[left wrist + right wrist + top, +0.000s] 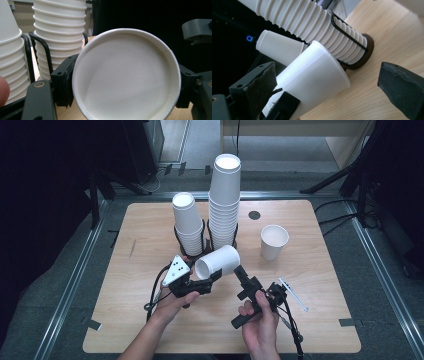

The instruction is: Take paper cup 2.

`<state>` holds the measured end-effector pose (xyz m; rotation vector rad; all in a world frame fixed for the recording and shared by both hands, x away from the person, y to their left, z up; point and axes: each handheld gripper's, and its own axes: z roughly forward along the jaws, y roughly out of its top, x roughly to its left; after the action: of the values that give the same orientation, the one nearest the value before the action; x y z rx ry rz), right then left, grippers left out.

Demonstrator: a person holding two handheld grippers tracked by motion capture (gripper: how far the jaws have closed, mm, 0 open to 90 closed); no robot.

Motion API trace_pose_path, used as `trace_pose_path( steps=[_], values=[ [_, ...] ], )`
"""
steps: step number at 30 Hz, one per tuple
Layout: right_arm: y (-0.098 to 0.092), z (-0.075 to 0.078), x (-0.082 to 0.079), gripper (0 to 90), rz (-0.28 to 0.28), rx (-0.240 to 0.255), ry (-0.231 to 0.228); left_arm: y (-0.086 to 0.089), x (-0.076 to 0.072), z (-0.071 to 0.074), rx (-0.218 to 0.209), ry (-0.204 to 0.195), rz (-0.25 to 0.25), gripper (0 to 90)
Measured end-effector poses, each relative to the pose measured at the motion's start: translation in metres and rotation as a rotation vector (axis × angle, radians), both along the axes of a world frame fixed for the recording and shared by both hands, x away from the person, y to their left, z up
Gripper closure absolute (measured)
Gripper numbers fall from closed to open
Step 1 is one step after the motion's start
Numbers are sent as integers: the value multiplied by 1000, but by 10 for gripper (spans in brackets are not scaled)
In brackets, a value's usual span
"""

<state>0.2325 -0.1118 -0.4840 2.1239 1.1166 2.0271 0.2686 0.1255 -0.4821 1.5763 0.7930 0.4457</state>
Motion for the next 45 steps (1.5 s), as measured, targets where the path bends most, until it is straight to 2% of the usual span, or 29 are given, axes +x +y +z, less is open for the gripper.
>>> trace_pose_path(
  steps=[4, 7, 12, 19, 23, 25, 45],
  values=[
    [2, -1, 2, 22, 21, 93, 64, -1, -1, 0, 6, -11, 2, 237],
    [5, -2, 4, 15, 40, 191, 119, -3, -2, -1, 5, -16, 2, 238],
    [7, -2, 7, 1, 32, 325, 192, -5, -3, -2, 3, -22, -2, 237],
    [12, -5, 16, 0, 13, 467, 280, -7, -4, -2, 6, -32, -10, 237],
    [18, -8, 19, 0, 12, 508, 304, -8, -4, -2, 9, -35, -14, 237],
    [21, -10, 21, 0, 3, 517, 299, -8, -5, -3, 13, -36, -16, 237],
    [32, -23, 41, 0, 26, 627, 370, -13, -8, -4, 10, -47, -65, 237]
  ],
)
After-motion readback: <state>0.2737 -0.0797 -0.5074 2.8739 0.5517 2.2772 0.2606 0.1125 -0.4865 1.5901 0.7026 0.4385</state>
